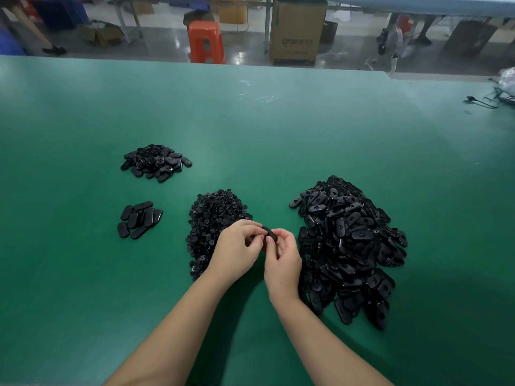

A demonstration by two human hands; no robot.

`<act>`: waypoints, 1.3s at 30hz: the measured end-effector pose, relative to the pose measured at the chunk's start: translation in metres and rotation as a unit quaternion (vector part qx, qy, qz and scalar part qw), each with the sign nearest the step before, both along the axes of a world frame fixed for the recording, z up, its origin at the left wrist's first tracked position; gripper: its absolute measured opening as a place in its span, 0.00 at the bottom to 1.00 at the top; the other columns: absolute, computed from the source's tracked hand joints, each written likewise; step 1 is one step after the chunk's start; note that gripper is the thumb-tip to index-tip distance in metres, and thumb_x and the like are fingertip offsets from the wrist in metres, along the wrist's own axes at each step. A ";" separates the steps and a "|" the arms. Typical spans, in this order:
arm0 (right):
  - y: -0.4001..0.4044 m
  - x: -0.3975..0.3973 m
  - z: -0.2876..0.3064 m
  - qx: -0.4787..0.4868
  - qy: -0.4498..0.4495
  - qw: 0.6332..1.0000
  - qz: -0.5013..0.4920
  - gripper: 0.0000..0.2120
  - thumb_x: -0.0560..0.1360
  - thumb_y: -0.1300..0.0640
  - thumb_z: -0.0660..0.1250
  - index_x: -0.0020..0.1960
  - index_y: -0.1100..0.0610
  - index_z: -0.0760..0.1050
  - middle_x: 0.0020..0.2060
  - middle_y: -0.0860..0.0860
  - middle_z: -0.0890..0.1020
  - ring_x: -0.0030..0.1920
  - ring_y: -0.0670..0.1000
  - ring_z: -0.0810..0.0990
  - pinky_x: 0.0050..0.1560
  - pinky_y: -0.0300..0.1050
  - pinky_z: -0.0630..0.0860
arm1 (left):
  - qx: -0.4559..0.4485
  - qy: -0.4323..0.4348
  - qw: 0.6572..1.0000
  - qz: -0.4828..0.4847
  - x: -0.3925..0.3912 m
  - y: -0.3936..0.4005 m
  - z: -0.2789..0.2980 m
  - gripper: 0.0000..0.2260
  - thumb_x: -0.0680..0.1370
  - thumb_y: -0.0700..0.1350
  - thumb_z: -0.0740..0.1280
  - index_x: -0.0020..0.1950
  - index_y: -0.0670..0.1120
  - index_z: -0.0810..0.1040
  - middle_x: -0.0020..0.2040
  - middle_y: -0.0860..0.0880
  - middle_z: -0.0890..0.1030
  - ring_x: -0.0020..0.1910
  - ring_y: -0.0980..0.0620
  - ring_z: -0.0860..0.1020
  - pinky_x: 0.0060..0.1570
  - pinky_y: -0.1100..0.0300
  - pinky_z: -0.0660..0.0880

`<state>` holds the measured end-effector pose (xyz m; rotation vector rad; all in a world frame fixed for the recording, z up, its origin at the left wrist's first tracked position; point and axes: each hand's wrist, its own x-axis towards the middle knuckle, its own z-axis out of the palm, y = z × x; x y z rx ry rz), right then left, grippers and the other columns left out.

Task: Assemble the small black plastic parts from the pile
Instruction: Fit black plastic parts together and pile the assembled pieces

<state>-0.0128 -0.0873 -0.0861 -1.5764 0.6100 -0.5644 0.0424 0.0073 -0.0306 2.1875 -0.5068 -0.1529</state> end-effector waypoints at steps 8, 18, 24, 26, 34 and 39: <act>-0.002 0.001 0.002 0.008 0.008 1.000 -0.007 0.10 0.81 0.65 0.64 0.52 0.50 0.73 0.48 0.47 0.83 0.49 0.39 0.83 0.50 0.36 0.77 | -0.013 0.008 1.000 0.000 0.001 -0.002 -0.001 0.06 0.77 0.41 0.70 0.48 0.48 0.87 0.48 0.57 0.83 0.43 0.58 0.80 0.48 0.64 0.77; -0.003 -0.002 0.005 -0.023 0.019 0.999 0.021 0.13 0.81 0.64 0.62 0.51 0.45 0.73 0.47 0.44 0.82 0.48 0.39 0.82 0.49 0.34 0.76 | -0.004 0.116 0.993 -0.021 0.014 -0.002 0.002 0.07 0.78 0.42 0.70 0.53 0.50 0.87 0.39 0.57 0.86 0.39 0.60 0.83 0.40 0.64 0.79; -0.004 -0.001 0.005 -0.031 0.035 0.998 0.039 0.09 0.82 0.64 0.62 0.53 0.50 0.74 0.48 0.48 0.83 0.50 0.46 0.83 0.55 0.49 0.80 | 0.014 0.107 0.994 -0.019 0.016 0.001 0.007 0.06 0.78 0.42 0.71 0.49 0.51 0.87 0.33 0.57 0.83 0.27 0.61 0.78 0.33 0.64 0.78; -0.004 -0.001 0.006 -0.038 0.043 0.997 0.052 0.08 0.82 0.63 0.62 0.53 0.51 0.74 0.48 0.49 0.83 0.51 0.48 0.82 0.55 0.52 0.80 | 0.035 0.098 0.994 -0.020 0.016 0.001 0.010 0.06 0.77 0.43 0.71 0.48 0.51 0.87 0.28 0.59 0.81 0.24 0.59 0.77 0.31 0.64 0.77; -0.002 -0.005 0.012 -0.069 0.070 0.992 0.083 0.06 0.82 0.61 0.62 0.56 0.53 0.76 0.49 0.49 0.83 0.51 0.51 0.82 0.54 0.57 0.78 | 0.053 0.103 0.993 -0.012 0.014 0.005 0.012 0.05 0.77 0.42 0.70 0.45 0.49 0.85 0.27 0.55 0.81 0.24 0.54 0.80 0.28 0.61 0.79; -0.003 -0.007 0.016 -0.090 0.081 0.988 0.099 0.06 0.82 0.60 0.61 0.57 0.54 0.74 0.49 0.49 0.82 0.51 0.53 0.81 0.55 0.58 0.77 | 0.045 0.105 0.993 -0.008 0.010 0.006 0.011 0.05 0.77 0.41 0.69 0.44 0.49 0.83 0.27 0.55 0.81 0.23 0.53 0.80 0.27 0.63 0.77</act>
